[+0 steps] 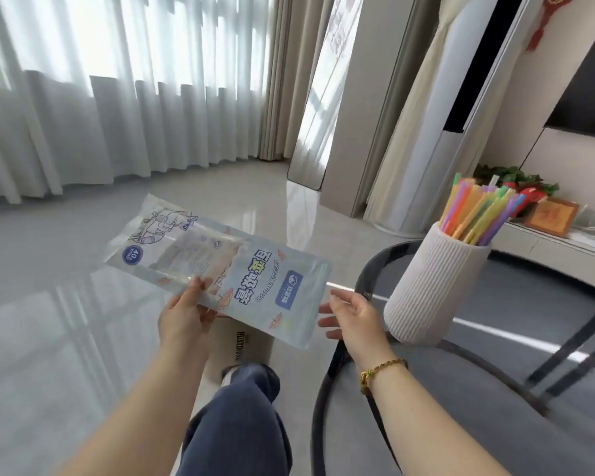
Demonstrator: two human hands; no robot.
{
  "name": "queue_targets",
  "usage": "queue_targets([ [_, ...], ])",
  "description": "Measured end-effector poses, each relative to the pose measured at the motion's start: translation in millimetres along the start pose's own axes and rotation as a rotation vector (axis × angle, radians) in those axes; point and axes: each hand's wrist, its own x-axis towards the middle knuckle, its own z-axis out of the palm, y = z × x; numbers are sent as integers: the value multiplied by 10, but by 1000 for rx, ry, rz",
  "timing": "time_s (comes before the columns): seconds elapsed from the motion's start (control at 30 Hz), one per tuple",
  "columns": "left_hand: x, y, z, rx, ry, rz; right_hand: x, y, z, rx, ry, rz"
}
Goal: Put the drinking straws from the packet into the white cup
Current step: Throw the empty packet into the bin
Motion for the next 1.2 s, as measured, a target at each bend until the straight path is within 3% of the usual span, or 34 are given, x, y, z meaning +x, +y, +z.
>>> queue_targets([
  [0.23, 302, -288, -118, -62, 75, -100, 152, 395, 393, 335, -153, 319],
  [0.4, 407, -608, -274, 72, 80, -196, 269, 659, 564, 495, -24, 413],
  [0.7, 921, -961, -478, 234, 91, -392, 853, 1007, 499, 420, 63, 543],
  [1.0, 1506, -1192, -351, 433, 99, -456, 1694, 1272, 727, 403, 102, 610],
  [1.2, 1840, -1198, -150, 385, 42, -489, 2181, 1312, 857, 448, 114, 583],
])
